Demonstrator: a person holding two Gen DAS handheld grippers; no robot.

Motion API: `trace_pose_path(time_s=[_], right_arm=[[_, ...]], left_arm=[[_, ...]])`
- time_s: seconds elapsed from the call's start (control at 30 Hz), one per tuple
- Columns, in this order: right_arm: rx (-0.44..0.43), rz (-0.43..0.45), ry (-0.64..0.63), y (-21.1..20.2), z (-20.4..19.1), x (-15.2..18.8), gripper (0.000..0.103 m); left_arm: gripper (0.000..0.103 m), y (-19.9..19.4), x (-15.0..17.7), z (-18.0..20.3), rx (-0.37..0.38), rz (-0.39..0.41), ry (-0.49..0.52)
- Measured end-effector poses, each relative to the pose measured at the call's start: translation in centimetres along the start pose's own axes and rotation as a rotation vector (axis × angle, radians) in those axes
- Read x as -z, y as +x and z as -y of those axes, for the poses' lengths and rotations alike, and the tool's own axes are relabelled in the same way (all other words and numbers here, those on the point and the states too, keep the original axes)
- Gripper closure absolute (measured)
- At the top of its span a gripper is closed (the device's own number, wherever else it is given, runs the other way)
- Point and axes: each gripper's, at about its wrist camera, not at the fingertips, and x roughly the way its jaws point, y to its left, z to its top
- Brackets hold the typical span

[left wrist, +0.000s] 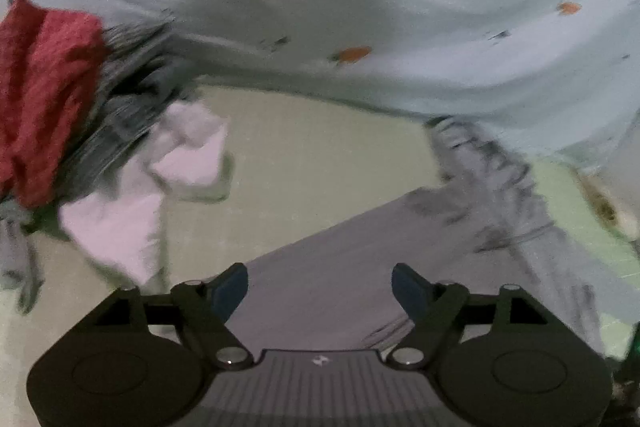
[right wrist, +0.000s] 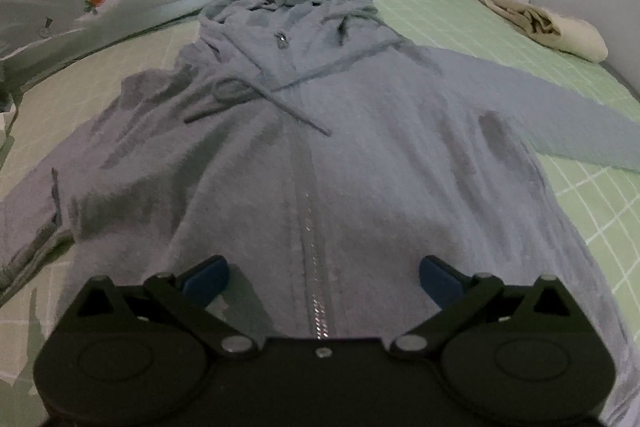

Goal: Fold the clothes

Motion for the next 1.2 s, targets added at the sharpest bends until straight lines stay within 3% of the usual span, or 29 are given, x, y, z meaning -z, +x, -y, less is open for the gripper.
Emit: trace_pose_path(time_s=[0.17,0.4,0.5,0.67,0.83,0.9,0.93,1.0,1.07,1.2], right_arm=[[-0.03,0.089,-0.097,-1.6,-2.9,-1.7,0.0],[-0.222,0.139,-0.267,-1.9,-9.8,-3.5,0.001],[-0.309,0.151,-0.366,-1.9,-13.1,-3.3,0.008],[-0.411,0.073,-0.466,-0.4,-16.9,-2.7,0.043],[-0.44,-0.008,-0.456,1.5,-17.7,-2.2,0.052],[-0.462,-0.021,-0.451,1.7,-17.5,-2.0,0.067],[-0.468,-0.022,-0.453,1.6,-17.5,-1.9,0.07],[-0.47,-0.012,-0.456,1.3,-17.4,-2.0,0.09],[-0.492,-0.005,-0.43,1.0,-16.7,-2.5,0.1],[-0.512,0.052,-0.378,-0.3,-15.2,-3.7,0.101]], left_arm=[[0.017,0.7,0.2,-2.2,-0.091,-0.055,-0.038],[0.017,1.2,0.6,-3.5,-0.134,-0.107,-0.062],[0.017,1.4,0.7,-3.9,-0.149,-0.127,-0.066],[0.017,1.4,0.8,-4.5,-0.154,-0.131,-0.08],[0.017,1.4,0.8,-5.0,-0.163,-0.137,-0.091],[0.017,1.2,0.8,-5.0,-0.166,-0.134,-0.092],[0.017,1.1,0.8,-5.0,-0.167,-0.13,-0.091],[0.017,0.9,0.9,-4.8,-0.17,-0.124,-0.09],[0.017,0.5,1.0,-4.6,-0.17,-0.117,-0.085],[0.017,-0.6,1.5,-3.7,-0.163,-0.096,-0.061]])
